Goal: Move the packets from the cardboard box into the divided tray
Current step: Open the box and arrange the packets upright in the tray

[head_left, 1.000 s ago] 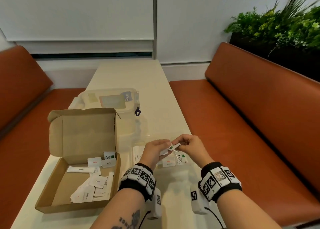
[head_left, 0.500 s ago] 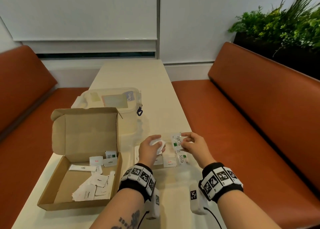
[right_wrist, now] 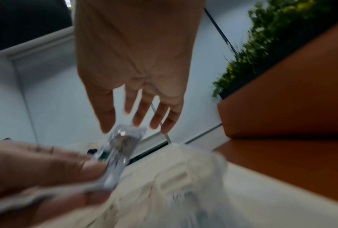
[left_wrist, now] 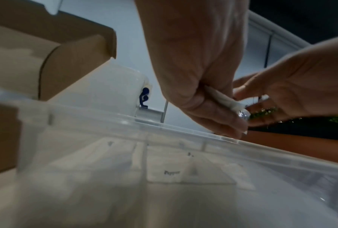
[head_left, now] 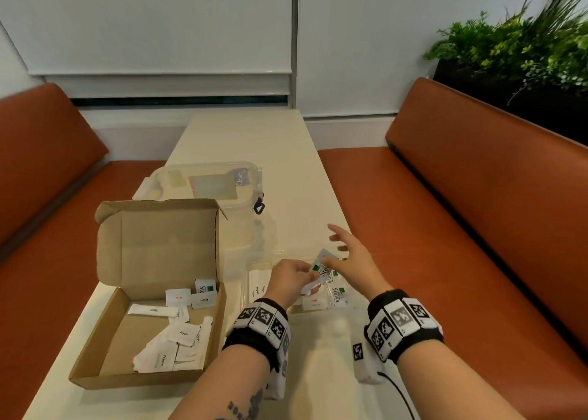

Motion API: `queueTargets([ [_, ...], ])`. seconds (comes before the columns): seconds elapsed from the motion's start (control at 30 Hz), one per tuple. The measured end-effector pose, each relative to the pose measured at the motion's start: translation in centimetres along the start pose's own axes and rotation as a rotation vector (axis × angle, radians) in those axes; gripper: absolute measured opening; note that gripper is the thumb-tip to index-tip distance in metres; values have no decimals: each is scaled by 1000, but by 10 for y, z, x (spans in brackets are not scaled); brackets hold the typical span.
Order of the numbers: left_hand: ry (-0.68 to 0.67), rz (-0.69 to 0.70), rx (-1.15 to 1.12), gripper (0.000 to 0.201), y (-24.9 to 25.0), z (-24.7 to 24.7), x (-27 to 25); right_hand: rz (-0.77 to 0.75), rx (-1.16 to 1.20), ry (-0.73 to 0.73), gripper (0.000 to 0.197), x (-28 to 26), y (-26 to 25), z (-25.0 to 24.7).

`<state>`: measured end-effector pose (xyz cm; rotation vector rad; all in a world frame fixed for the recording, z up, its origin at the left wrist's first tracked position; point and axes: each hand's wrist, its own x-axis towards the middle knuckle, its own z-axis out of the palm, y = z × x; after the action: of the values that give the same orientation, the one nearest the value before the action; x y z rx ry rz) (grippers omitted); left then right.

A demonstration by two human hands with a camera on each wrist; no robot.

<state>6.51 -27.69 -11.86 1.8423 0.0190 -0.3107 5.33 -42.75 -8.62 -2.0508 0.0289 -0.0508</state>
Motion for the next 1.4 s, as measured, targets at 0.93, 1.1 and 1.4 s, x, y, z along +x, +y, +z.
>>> queueTargets([
  [0.93, 128, -43, -360, 35, -8, -22, 3, 238, -713, -14, 37, 19, 47, 48],
  [1.1, 85, -37, -395, 41, -2, -23, -3, 210, -780, -43, 23, 19, 49, 48],
  [1.4, 70, 20, -283, 37, -1, -27, -7, 58, -393, 126, 22, 19, 18, 41],
])
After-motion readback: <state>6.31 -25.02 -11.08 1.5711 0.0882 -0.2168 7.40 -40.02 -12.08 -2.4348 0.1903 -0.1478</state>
